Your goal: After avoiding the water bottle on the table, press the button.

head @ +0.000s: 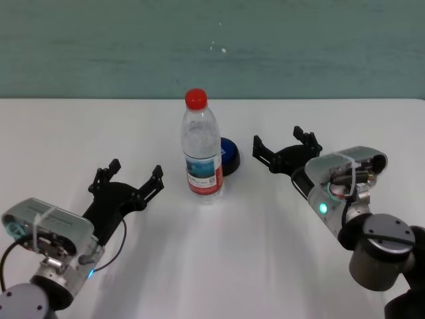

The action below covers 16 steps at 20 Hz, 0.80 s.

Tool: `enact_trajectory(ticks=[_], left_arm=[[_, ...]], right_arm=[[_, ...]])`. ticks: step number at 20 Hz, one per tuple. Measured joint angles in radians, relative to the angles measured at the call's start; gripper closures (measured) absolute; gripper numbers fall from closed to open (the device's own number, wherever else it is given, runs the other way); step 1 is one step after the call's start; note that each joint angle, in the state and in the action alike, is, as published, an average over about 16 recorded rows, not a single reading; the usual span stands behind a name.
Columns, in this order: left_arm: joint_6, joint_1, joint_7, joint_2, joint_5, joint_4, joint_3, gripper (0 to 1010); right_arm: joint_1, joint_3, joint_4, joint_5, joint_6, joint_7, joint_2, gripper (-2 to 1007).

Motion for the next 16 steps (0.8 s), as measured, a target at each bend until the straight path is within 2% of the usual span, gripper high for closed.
enact_trajectory(ticks=[16], left_arm=[[0.0, 0.0, 0.0, 0.0, 0.0, 0.0, 0.0, 0]], right_arm=[[-0.096, -0.001, -0.073, -0.023, -0.046, -0.018, -0.008, 1]])
